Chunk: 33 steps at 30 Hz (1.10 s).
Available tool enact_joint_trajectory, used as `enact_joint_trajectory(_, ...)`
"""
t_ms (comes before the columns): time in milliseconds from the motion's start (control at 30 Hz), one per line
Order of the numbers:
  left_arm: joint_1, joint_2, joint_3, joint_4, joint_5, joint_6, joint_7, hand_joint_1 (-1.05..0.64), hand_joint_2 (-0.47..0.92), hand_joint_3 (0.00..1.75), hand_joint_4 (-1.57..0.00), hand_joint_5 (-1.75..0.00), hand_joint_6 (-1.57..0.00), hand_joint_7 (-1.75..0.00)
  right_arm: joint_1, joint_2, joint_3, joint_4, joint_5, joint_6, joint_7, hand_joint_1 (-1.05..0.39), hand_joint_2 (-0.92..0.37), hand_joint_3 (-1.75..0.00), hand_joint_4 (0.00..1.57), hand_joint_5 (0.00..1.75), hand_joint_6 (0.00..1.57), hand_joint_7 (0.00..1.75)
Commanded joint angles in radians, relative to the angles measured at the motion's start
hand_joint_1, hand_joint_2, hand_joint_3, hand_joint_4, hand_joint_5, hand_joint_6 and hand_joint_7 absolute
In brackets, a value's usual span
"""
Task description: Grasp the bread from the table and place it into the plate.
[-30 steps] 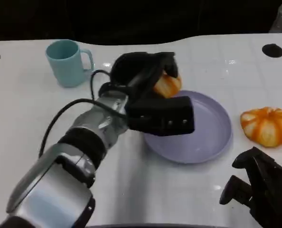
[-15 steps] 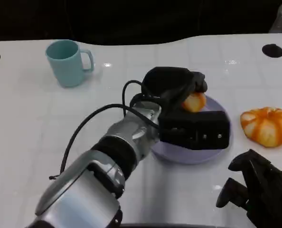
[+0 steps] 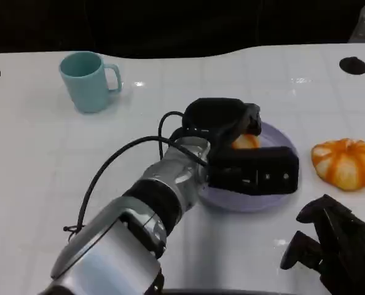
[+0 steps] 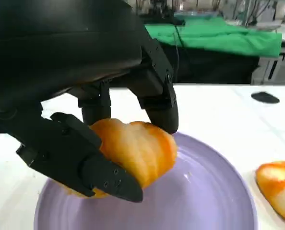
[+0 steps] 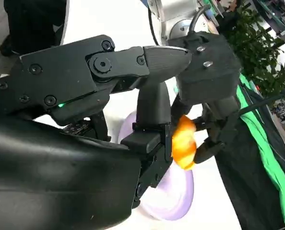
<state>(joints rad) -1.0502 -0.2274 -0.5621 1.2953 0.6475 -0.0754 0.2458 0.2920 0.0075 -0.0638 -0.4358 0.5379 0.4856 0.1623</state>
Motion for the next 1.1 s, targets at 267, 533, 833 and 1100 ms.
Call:
enact_joint_trajectory(267,-0.026,0.023,0.003,0.012,-0.020,-0.023,-0.287,-0.66,0.92,0.34,-0.08,-0.14,-0.15,0.00,0.000,-0.007,-0.003,-0.003,0.004,-0.010,0.005,-0.49,-0.92,-0.25,0.61,1.75,0.54,1.54)
enact_joint_trajectory(533,-0.046,0.042,-0.011,0.015,-0.014,-0.012,-0.418,-0.86,0.92,0.38,0.00,0.00,-0.04,0.00,-0.007,-0.010,-0.007,0.004,0.003,-0.010,0.008,-0.49,-0.92,-0.25,0.62,1.75,0.53,1.57)
enact_joint_trajectory(833,-0.033,0.092,0.086,-0.027,-0.106,-0.099,-0.432,-0.89,0.92,0.37,-0.02,-0.01,-0.07,-0.02,-0.019,-0.011,-0.013,0.021,0.000,-0.015,0.013,-0.50,-0.92,-0.26,0.62,1.75,0.52,1.58)
enact_joint_trajectory(1100,0.019,0.138,0.215,-0.087,-0.243,-0.193,-0.464,-0.82,0.92,0.37,-0.11,-0.06,-0.15,-0.05,-0.023,-0.008,-0.017,0.024,0.002,-0.011,0.006,-0.49,-0.92,-0.26,0.62,1.75,0.50,1.60)
